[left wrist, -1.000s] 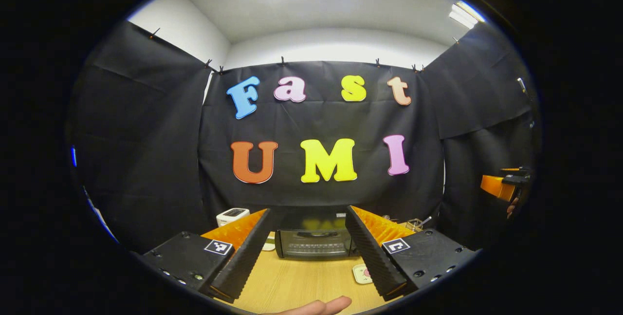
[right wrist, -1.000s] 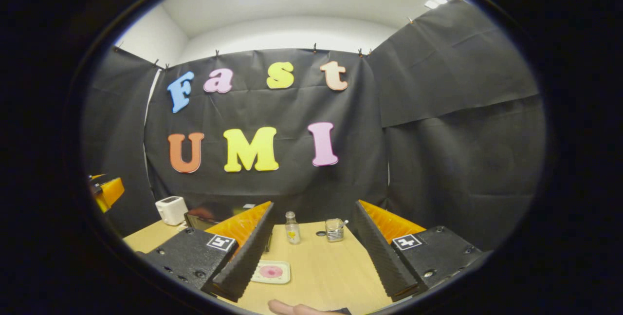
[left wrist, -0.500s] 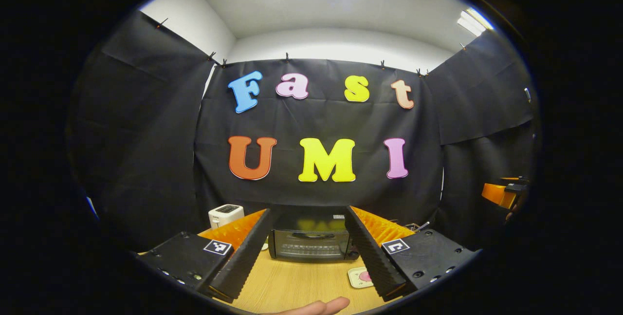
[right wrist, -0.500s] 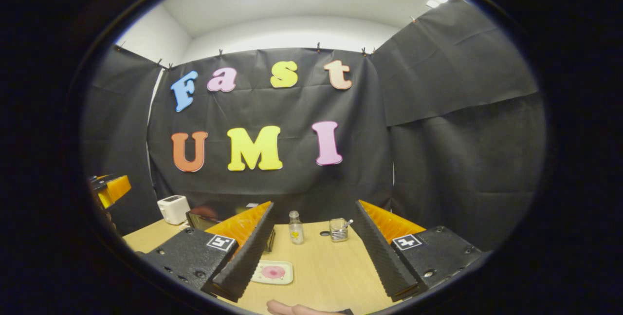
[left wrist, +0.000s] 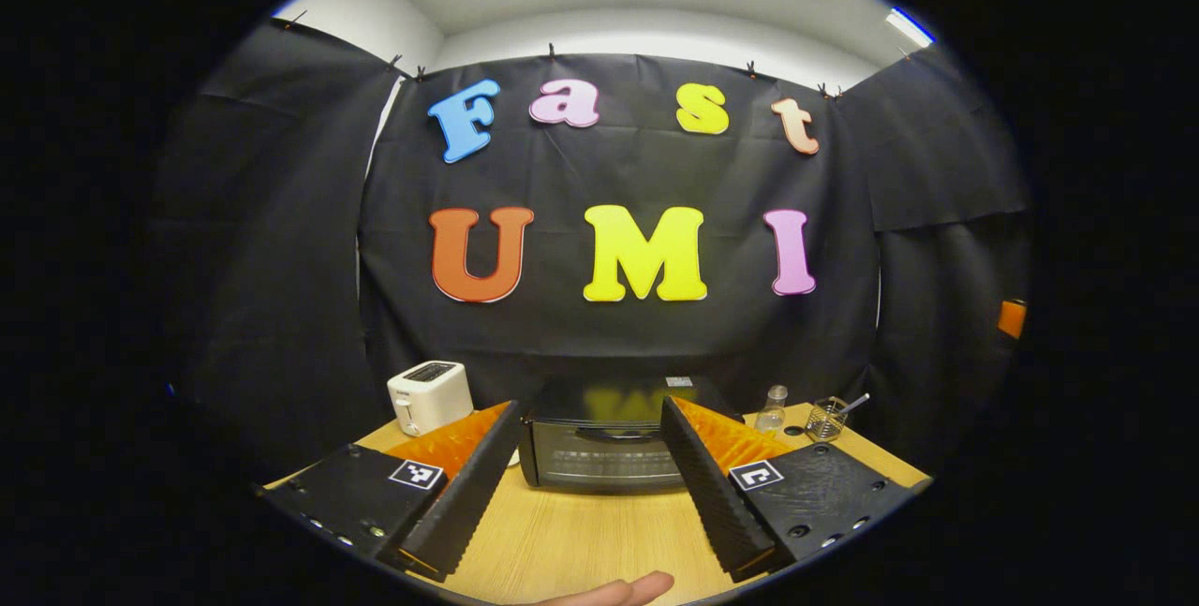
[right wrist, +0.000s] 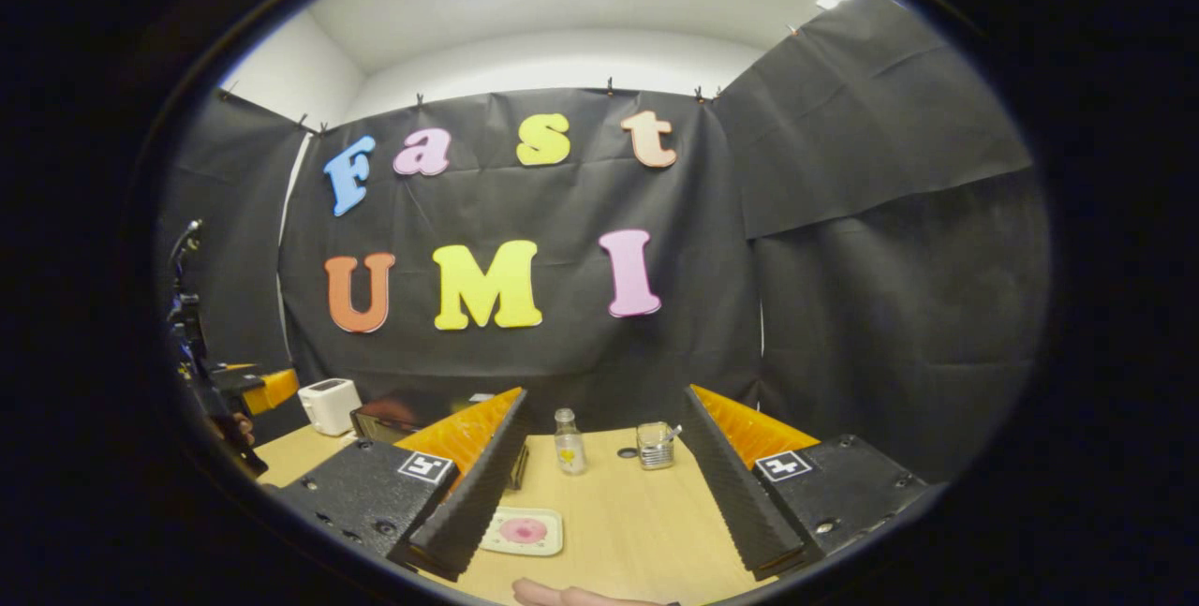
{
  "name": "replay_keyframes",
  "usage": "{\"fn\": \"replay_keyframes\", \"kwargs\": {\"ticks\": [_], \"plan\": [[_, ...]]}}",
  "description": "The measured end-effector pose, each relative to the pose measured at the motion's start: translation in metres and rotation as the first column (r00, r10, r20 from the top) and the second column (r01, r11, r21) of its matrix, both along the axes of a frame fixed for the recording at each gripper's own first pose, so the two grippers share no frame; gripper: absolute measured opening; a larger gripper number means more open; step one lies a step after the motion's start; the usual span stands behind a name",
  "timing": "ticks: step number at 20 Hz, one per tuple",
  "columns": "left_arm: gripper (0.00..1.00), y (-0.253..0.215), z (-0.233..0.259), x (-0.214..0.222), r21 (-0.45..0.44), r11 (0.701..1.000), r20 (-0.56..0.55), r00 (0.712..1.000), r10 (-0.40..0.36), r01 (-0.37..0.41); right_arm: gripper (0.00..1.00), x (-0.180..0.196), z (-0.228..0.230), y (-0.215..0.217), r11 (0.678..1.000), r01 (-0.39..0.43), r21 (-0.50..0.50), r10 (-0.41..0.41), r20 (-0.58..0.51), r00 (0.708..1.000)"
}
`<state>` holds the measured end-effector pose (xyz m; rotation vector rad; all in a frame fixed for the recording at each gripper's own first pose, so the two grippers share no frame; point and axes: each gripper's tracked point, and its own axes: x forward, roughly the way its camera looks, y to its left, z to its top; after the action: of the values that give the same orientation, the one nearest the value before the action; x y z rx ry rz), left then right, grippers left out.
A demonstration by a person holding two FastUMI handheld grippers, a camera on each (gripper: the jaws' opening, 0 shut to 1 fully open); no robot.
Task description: Open the electric oven with the left hand, put the food in, and close the electric oven.
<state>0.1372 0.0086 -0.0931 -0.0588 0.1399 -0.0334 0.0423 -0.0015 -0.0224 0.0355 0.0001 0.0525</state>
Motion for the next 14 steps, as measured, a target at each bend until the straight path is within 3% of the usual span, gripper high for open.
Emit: {"fn": "replay_keyframes", "kwargs": {"ticks": [3, 7, 14], "plan": [[0.95, -0.010, -0.035, 0.036, -0.011, 1.000, -0.075, 0.997, -0.012, 0.011, 0.99, 0.012, -0.001, 0.004, 1.000, -0.007, -0.018, 0.007, -0.016, 1.000], [0.95, -0.015, -0.066, 0.086, 0.037, 0.999, -0.132, 0.991, 0.008, -0.003, 1.00, 0.030, 0.004, 0.011, 0.998, -0.024, -0.051, 0.023, -0.015, 1.000], [0.95, -0.049, -0.122, 0.158, 0.035, 0.997, -0.269, 0.962, -0.057, 0.069, 0.99, 0.060, 0.004, 0.003, 0.995, -0.019, -0.099, 0.016, -0.033, 0.999]]}}
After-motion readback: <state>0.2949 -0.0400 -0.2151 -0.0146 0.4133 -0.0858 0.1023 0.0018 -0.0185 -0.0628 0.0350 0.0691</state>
